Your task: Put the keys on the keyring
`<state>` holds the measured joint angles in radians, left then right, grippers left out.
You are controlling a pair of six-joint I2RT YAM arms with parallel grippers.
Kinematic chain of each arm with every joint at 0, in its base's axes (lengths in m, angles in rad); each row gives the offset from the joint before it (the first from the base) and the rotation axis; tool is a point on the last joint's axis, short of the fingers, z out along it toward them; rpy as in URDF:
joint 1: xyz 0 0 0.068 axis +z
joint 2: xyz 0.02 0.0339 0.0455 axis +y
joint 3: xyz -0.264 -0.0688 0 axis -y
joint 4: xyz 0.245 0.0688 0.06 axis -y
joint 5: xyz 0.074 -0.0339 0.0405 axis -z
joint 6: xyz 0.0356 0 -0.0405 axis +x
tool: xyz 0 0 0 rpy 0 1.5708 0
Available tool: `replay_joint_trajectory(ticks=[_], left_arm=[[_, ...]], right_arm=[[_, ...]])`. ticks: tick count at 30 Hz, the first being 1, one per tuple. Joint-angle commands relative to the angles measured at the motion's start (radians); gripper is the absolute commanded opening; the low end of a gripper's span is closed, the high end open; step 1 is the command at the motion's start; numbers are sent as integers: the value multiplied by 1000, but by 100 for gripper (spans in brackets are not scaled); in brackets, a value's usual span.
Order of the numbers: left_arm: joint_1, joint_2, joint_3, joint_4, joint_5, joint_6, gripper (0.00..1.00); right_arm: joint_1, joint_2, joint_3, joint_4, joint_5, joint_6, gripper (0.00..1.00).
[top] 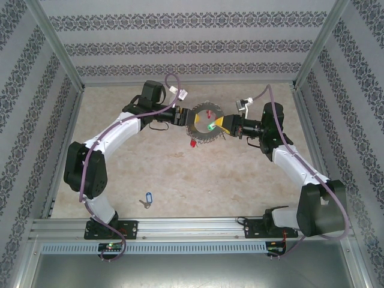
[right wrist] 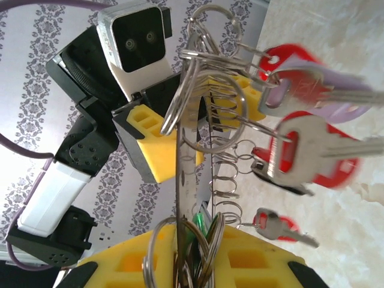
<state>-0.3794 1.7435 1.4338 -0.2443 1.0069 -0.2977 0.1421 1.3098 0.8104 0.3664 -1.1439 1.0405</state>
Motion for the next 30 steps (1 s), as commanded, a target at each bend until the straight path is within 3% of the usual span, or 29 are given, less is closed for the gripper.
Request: replay_joint_trajectory(ticks=[1,10,18,30], left_arm=[[-2,14,40,13,116,3,60],[2,-4,27,43,131,-40,24],[13,-39,-17,150,132,-131,0],[16,-117,-93,244,116,-203,0]], right_arm=[[11,13,45,26,-57,-39,1],[8,58,59,19,-89,-64,2],[-4,65,80,-26,-76,-93,13],[-7,101,128,-64,-65,-124,22]])
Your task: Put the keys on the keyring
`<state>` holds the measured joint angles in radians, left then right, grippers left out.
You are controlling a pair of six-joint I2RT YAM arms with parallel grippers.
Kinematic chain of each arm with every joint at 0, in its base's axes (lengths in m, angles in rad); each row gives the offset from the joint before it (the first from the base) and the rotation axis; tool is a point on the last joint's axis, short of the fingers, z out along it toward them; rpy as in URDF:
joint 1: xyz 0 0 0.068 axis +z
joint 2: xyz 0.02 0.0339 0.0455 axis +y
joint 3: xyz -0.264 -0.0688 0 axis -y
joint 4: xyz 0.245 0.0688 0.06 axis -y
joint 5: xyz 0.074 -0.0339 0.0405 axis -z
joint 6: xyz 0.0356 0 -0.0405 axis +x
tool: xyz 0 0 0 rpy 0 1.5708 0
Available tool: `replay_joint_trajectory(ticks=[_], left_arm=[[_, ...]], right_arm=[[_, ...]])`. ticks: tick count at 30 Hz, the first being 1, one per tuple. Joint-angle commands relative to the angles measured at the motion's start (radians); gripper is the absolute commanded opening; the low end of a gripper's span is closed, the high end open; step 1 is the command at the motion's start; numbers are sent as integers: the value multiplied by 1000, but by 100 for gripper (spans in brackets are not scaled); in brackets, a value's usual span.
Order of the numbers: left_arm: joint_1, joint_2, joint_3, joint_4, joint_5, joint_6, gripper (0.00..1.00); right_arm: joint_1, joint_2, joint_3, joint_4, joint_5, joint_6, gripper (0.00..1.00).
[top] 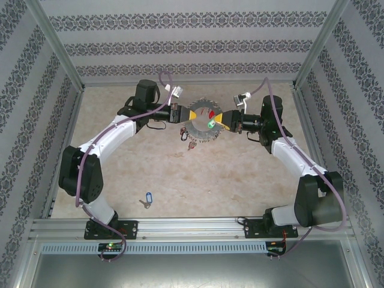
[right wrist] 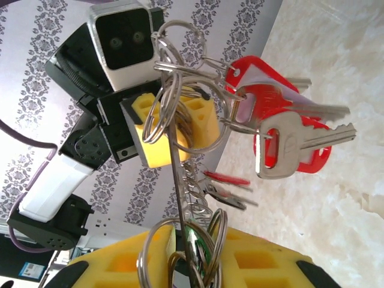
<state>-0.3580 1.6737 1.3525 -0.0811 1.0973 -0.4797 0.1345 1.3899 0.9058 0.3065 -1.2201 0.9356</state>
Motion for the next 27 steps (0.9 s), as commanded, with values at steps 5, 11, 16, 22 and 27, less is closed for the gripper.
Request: replay_joint_trajectory(ticks=[5,11,16,22,27], left_arm=[[-4,-64,-18,77,18,-23,0],[4,-80,-40,125,1,-79,0],[5,-135,-82,212,-45,-154,0],[5,-233,-167,332,-116,-242,0],[2,-327,-254,430,-161,-262,0]], right_arm=[[-1,30,36,-3,14,-21,25],[-22,7,35,-32,66,-25,39],[-68,-79,4,-83,199,-47,50],[-96,-312,-56,-236,462,-247,53],[-34,-542,-178,-210,513,-561,40]])
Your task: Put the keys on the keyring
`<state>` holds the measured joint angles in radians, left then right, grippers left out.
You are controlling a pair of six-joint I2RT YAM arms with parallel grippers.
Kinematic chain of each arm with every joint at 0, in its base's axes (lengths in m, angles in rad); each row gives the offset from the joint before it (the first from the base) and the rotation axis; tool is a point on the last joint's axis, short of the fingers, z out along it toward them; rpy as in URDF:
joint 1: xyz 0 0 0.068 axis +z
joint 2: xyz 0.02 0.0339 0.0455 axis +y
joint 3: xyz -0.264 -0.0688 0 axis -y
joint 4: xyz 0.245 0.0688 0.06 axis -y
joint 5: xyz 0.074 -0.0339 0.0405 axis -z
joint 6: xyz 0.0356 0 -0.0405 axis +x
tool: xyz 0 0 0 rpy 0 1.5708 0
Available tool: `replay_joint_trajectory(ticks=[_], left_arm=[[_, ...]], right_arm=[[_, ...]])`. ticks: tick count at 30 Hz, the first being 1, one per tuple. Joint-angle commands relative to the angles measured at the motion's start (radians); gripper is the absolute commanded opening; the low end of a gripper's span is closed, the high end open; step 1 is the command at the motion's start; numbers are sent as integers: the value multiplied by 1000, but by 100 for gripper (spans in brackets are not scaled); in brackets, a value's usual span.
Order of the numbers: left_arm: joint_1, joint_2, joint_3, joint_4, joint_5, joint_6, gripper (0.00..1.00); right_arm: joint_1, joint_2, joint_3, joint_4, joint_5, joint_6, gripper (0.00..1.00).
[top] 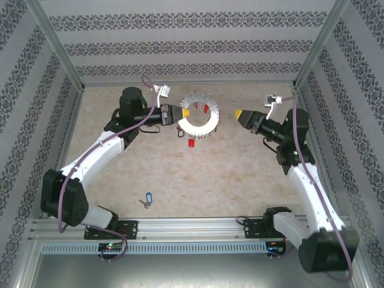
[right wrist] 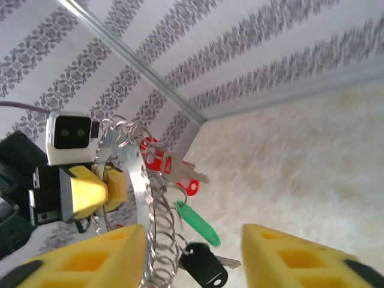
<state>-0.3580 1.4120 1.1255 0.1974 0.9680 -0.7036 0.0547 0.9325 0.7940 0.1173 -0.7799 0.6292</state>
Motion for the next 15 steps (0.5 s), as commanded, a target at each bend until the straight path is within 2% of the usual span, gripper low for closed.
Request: replay_joint_trajectory(ticks=[1,4,7,12,15], left_arm=[[2,-81,-43,160,-45,-35,0],[1,-120,-76,170,-73,-19,0],[1,-140,-85,171,-78,-5,0],[1,-151,-66,137,-91,30,0],[2,-151,-62,134,-96,31,0]], right_arm=[[74,-122,-92,-18,67,-337,39],[204,-214,-169,-18,76,-586,36],[361,-239,-210,-33,167,-774,33],[575,-179,-231,39,435,-957,24],[632,-119,-237,134,544,-999,22]])
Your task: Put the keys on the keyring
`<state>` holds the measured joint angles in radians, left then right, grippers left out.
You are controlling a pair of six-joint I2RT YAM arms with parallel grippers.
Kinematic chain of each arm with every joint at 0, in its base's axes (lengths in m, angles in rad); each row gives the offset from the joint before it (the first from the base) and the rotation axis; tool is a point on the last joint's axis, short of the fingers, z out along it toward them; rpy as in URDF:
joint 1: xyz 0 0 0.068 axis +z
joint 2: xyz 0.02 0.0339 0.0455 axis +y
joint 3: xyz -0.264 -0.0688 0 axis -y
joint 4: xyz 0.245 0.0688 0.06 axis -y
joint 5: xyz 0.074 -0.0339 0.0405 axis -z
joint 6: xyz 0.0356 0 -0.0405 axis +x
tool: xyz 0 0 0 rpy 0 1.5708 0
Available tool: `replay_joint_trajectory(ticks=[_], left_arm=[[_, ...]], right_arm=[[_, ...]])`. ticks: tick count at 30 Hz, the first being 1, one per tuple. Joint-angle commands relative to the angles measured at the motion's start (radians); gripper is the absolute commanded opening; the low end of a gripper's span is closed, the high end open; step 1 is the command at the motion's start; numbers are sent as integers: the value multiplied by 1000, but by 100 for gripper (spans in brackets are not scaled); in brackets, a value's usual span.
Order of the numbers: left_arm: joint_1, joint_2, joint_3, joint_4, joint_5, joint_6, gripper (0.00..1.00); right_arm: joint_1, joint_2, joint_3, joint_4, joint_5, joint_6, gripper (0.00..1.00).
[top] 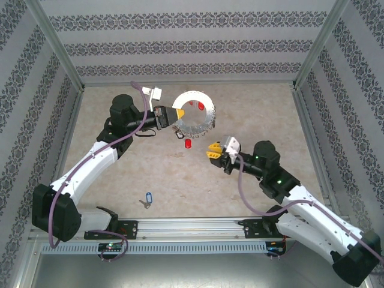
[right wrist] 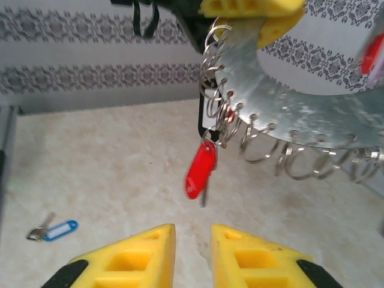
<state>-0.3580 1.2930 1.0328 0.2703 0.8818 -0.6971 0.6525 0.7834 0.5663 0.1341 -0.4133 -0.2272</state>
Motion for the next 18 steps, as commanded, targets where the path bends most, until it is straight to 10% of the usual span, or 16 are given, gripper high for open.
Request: replay_joint_trajectory(ticks=[1,18], left_arm=[[1,-32,30,64,-10,23,0],[2,-64,10,46,-28,31,0]], right_arm=[[40,46,-13,154,199,-136,22],[69,131,-19,311,233,-101,20]])
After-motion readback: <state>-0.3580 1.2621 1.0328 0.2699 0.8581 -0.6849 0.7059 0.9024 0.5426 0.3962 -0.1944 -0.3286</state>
